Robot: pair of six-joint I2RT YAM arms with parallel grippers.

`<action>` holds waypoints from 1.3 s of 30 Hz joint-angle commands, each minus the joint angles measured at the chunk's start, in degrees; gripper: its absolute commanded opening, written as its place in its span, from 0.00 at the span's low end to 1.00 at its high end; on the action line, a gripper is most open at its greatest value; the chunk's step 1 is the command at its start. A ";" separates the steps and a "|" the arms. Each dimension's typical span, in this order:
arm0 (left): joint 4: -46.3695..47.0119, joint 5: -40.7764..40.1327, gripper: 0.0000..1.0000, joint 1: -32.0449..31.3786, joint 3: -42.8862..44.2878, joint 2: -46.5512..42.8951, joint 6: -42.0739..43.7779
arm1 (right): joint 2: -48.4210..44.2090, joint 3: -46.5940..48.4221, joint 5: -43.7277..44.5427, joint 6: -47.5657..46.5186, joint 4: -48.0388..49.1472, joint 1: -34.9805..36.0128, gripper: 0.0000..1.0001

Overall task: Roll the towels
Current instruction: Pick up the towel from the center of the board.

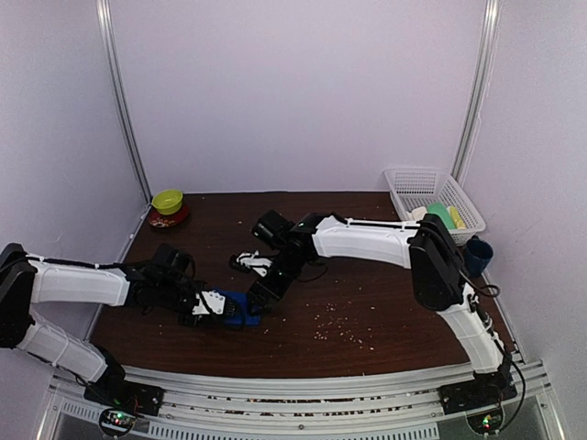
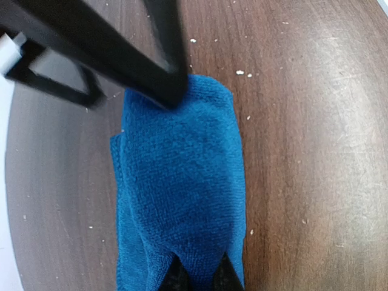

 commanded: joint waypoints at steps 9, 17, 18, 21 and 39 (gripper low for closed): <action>-9.87 -1.03 0.00 0.42 9.13 15.89 -14.14 | -29.19 -28.75 32.86 17.55 22.86 -2.67 1.00; -15.45 4.19 0.00 0.59 20.90 26.41 -26.18 | -43.24 -53.91 44.12 27.45 39.79 -1.27 1.00; -16.04 5.21 0.00 0.62 22.51 27.60 -27.28 | -44.96 -57.71 42.66 29.78 43.90 -1.32 1.00; -18.90 8.55 0.00 0.62 28.64 31.69 -30.40 | -48.84 -68.83 34.04 36.53 59.55 -2.27 1.00; -13.93 25.37 0.00 3.51 41.43 45.90 -54.23 | -32.75 -71.90 33.54 64.86 88.91 1.42 0.95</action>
